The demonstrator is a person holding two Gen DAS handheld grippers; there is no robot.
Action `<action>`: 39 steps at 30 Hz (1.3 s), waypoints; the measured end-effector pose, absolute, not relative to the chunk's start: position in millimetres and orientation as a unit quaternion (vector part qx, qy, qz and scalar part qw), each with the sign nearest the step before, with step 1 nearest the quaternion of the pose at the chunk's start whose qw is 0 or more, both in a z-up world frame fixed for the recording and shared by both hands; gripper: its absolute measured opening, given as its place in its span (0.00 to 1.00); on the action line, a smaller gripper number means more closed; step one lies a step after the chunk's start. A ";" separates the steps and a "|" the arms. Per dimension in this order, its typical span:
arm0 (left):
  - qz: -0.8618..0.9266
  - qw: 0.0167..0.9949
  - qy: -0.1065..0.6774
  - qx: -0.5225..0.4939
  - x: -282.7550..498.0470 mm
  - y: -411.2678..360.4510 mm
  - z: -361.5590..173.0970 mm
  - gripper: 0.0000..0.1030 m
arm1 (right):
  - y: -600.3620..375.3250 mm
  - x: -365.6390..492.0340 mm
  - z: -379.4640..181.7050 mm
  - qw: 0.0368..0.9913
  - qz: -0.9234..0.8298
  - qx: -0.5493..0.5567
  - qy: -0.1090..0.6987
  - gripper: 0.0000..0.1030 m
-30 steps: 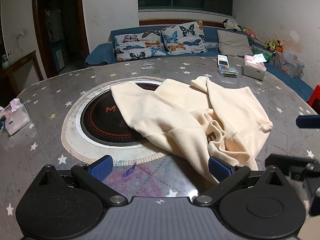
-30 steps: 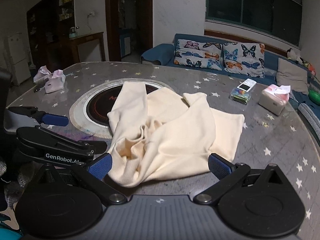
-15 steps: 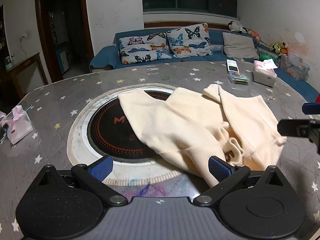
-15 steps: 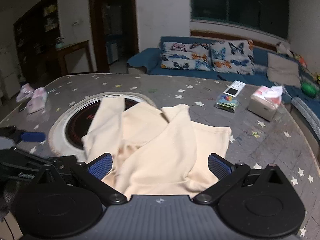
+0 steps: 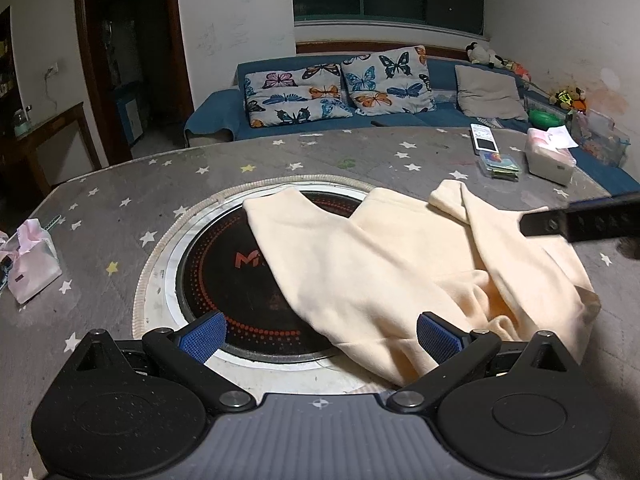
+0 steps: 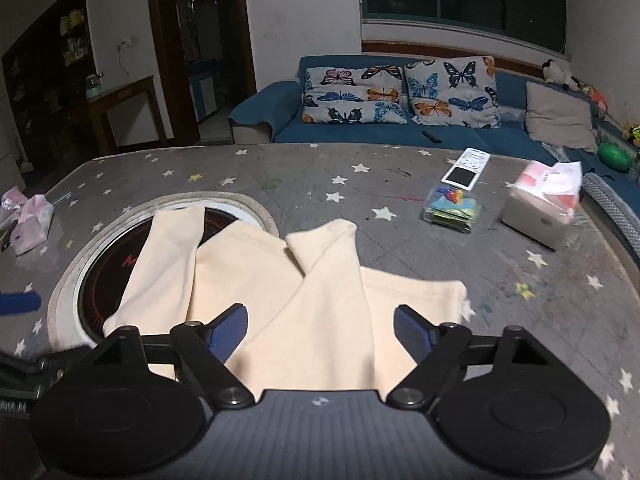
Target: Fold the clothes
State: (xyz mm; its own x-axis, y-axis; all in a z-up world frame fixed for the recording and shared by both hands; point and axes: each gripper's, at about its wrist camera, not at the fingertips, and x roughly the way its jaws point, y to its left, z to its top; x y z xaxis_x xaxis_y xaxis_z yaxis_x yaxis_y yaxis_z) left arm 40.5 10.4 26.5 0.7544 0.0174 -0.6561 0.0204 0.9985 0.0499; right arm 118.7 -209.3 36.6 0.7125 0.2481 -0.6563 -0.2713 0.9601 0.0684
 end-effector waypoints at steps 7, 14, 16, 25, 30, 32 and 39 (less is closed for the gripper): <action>0.000 0.930 0.367 0.024 54.0 14.1 15.9 1.00 | -197.4 172.1 17.5 0.918 0.137 -0.024 0.372 0.66; 0.009 0.925 0.379 0.018 65.5 23.1 8.5 1.00 | -199.6 215.7 -5.5 0.905 0.132 0.005 0.405 0.46; 0.011 0.924 0.381 0.016 66.7 24.5 7.1 1.00 | -200.3 221.3 -10.3 0.904 0.129 0.007 0.408 0.44; 0.010 0.923 0.383 0.016 67.7 20.9 4.7 1.00 | -206.3 215.9 -0.6 0.910 0.133 0.011 0.393 0.09; 0.008 0.924 0.383 0.018 66.4 16.1 5.8 1.00 | -218.1 201.6 15.2 0.921 0.124 0.007 0.369 0.07; 0.005 0.924 0.381 0.019 64.6 13.5 6.8 1.00 | -229.2 190.9 24.3 0.927 0.116 0.008 0.356 0.07; -0.019 0.930 0.367 0.024 53.7 -0.6 15.8 1.00 | -280.2 136.8 58.7 0.948 0.078 0.014 0.307 0.07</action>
